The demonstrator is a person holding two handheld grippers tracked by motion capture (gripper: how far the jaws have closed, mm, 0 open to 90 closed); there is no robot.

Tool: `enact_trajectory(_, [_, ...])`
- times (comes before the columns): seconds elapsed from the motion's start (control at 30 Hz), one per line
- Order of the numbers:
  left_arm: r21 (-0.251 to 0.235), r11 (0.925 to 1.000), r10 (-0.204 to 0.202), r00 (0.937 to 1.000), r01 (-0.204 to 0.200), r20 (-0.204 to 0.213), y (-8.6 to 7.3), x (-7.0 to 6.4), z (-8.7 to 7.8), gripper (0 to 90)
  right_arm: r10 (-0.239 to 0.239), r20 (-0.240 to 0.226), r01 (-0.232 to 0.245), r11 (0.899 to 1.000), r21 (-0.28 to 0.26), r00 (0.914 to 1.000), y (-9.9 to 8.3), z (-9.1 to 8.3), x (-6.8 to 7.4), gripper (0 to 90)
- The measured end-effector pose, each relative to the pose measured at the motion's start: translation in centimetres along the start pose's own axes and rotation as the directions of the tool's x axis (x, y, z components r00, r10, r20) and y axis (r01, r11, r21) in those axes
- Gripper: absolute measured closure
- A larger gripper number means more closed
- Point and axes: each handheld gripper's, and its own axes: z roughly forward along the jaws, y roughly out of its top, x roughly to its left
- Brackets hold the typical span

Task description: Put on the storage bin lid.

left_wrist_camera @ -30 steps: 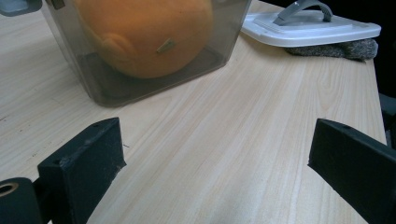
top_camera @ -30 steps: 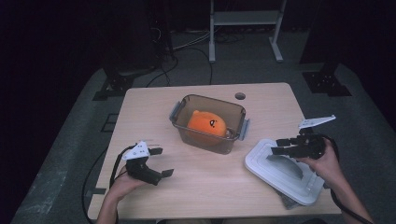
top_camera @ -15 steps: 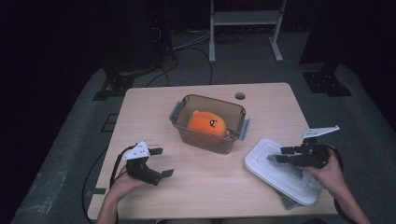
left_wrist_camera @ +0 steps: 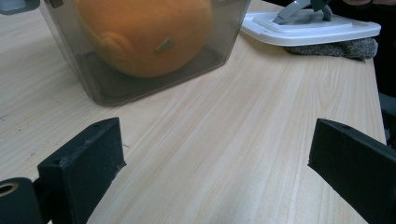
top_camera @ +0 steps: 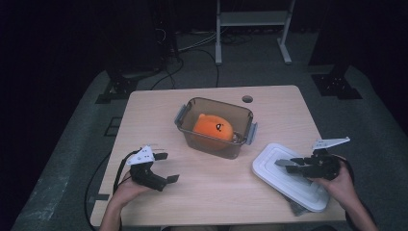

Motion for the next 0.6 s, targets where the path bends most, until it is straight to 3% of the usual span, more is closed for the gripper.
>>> enact_trajectory(0.3, [-0.002, 1.0, 0.001, 1.0, -0.001, -0.001, 0.02, -0.01, -0.02, 2.6, -0.011, 0.015, 0.011, 1.0, -0.008, 0.9998, -0.41, -0.05, 0.03, 61.5])
enact_trajectory(0.6, [-0.009, 1.0, 0.0, 1.0, 0.0, 0.0, 0.06, 0.01, -0.11, 2.6, -0.012, 0.018, 0.012, 1.0, -0.005, 0.9998, -0.4, -0.26, -0.08, 65.2])
